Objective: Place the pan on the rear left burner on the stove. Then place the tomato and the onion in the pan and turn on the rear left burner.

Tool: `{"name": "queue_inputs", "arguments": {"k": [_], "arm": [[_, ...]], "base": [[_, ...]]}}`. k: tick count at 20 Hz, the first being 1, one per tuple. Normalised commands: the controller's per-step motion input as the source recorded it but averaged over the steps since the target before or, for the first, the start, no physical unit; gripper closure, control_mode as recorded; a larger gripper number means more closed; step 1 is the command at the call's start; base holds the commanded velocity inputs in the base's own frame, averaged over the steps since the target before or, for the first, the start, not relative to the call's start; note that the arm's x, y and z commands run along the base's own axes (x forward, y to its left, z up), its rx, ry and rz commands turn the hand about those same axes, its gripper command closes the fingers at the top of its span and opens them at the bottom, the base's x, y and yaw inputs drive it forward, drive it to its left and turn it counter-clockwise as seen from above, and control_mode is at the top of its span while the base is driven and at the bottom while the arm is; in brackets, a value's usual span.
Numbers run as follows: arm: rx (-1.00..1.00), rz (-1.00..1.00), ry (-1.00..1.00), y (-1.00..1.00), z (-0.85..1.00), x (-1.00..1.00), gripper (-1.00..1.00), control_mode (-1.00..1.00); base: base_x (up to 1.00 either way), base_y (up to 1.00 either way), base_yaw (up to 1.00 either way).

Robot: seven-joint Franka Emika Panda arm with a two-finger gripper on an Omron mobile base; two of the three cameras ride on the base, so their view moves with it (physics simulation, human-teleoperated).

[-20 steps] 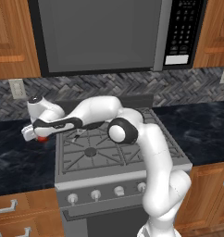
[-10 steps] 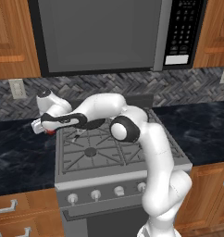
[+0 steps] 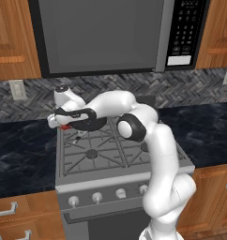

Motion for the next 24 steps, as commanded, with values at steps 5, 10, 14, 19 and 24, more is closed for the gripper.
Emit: {"name": "queue_inputs", "arguments": {"k": [5, 10, 14, 19, 24], "arm": [[0.04, -0.01, 0.00, -0.49, -0.01, 0.35, 1.00, -1.00], [0.05, -0.02, 0.00, -0.42, -0.08, 0.39, 1.00, -1.00], [0.03, -0.02, 0.00, -0.36, -0.07, 0.30, 1.00, -1.00], [0.03, -0.03, 0.00, -0.29, -0.06, 0.28, 1.00, -1.00], [0.05, -0.04, 0.02, -0.18, -0.21, 0.32, 1.00, -1.00]], "base": [[0.00, 0.00, 0.00], [0.00, 0.00, 0.00], [0.00, 0.00, 0.00], [0.00, 0.00, 0.00], [0.00, 0.00, 0.00]]}}
